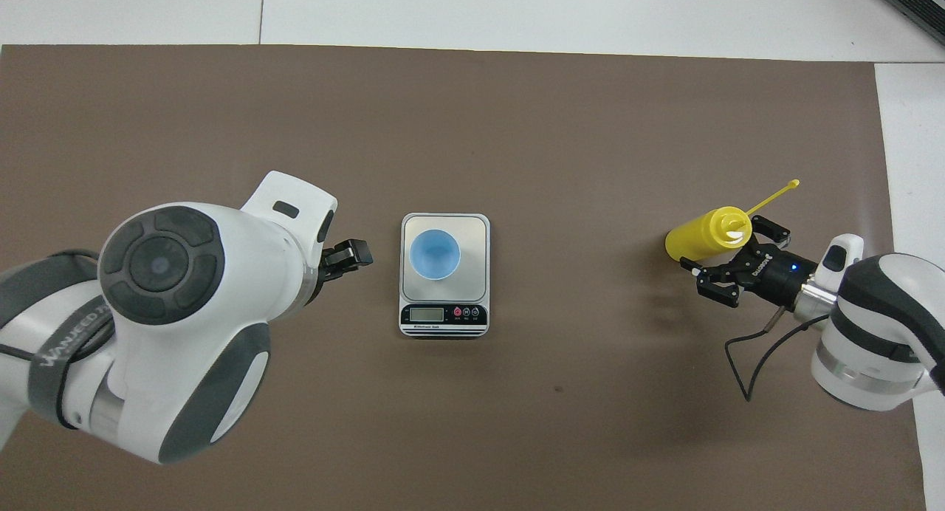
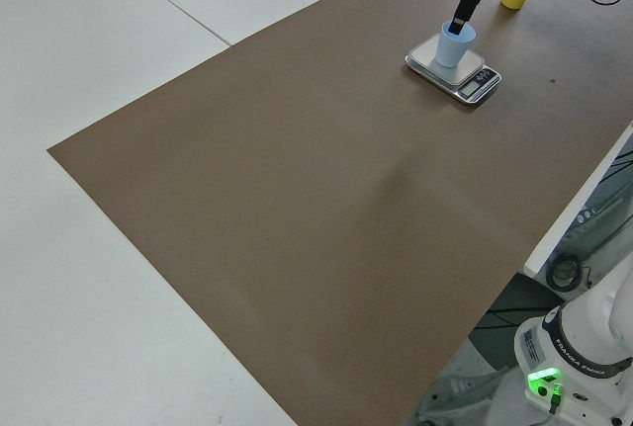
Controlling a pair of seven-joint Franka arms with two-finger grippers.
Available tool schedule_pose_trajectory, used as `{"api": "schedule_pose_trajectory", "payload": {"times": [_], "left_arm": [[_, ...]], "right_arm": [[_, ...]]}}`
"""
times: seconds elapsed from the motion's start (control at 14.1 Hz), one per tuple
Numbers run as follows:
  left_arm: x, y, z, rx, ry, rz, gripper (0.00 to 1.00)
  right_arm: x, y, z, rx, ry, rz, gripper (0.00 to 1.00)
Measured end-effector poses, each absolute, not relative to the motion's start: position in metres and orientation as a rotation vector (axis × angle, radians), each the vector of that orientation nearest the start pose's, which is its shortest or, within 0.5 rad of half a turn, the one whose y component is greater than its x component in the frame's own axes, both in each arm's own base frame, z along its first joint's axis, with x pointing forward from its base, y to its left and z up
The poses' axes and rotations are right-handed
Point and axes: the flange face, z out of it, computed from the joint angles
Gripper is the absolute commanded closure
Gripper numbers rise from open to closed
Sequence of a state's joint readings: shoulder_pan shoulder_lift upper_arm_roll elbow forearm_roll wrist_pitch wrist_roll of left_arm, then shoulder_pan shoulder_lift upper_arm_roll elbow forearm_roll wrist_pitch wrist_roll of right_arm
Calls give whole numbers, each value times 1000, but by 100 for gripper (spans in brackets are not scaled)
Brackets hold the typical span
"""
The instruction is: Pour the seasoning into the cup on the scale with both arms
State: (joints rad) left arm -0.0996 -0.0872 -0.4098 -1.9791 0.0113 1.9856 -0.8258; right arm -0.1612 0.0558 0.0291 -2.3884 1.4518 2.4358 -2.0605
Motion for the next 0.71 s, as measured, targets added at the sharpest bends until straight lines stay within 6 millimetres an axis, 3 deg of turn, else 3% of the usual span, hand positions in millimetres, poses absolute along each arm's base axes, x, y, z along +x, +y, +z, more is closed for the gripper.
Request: {"api": "schedule_pose_trajectory", "payload": {"times": [0.36, 0.71], "left_arm": [[483, -284, 473, -3159, -565, -187, 0], [492, -294, 450, -3194, -633, -215, 0]], "right_arm": [[492, -65, 295, -2359, -923, -1062, 0], [493, -66, 298, -2358, -927, -1066, 0]]}}
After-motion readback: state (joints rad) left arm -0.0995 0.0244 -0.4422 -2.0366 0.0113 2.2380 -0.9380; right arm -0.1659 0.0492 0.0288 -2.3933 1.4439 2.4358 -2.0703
